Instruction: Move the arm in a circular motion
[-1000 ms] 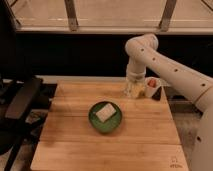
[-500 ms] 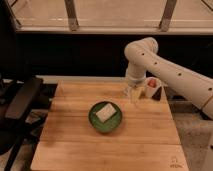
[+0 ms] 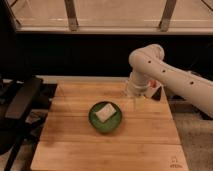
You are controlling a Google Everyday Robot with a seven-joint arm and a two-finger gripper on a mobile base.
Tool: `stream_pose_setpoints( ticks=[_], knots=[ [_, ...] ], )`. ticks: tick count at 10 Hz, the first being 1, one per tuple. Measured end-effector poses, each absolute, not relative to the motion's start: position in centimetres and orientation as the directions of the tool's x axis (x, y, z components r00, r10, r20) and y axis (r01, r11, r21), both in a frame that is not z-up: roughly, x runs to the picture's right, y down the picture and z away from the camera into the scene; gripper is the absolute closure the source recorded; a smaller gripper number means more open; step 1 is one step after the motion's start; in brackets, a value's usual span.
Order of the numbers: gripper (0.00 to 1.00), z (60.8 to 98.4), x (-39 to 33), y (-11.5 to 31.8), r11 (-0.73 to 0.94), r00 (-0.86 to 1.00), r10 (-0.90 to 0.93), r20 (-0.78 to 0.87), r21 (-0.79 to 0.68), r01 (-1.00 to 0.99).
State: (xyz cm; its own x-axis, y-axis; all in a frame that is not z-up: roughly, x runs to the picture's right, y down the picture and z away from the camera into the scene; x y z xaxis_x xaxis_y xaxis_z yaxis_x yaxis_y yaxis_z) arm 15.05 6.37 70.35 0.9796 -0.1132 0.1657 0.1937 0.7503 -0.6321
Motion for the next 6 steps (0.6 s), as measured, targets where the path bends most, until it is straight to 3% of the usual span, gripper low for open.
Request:
stream_pose_setpoints(
  ticks=[6],
  knots=[
    [0.35,71.9,20.7,4.7,0.759,0.988,-0.079,0.133,-0.634,0.147]
  ],
)
